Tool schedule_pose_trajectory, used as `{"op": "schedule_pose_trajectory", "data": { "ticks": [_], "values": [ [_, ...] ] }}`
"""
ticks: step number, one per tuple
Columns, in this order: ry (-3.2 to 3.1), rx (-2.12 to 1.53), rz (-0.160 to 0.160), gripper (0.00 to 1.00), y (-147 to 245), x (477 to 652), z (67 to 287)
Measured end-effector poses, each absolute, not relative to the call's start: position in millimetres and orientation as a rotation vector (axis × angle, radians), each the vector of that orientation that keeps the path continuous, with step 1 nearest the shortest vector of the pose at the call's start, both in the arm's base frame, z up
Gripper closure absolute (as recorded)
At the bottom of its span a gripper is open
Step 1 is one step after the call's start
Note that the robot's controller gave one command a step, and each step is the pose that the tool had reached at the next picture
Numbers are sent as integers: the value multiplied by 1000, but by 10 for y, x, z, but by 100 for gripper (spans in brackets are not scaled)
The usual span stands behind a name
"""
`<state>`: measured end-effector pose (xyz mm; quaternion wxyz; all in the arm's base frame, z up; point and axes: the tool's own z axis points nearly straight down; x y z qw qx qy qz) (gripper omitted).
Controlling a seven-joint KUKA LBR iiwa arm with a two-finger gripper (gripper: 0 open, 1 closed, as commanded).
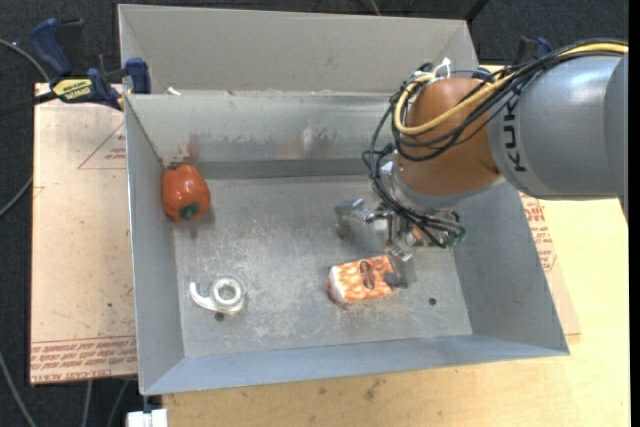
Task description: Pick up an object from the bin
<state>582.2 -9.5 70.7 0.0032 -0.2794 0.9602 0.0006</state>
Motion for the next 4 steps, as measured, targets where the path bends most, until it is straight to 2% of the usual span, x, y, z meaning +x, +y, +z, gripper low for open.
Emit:
{"op": "schedule_pose_trajectory", "data": {
  "ticks": [1, 2, 4],
  "values": [
    [3017, -874, 0, 0, -140, 5548, 700],
    [2905, -1190, 5, 100, 695, 5481, 718],
    [2905, -1188, 5, 100, 694, 5481, 717]
  ]
}}
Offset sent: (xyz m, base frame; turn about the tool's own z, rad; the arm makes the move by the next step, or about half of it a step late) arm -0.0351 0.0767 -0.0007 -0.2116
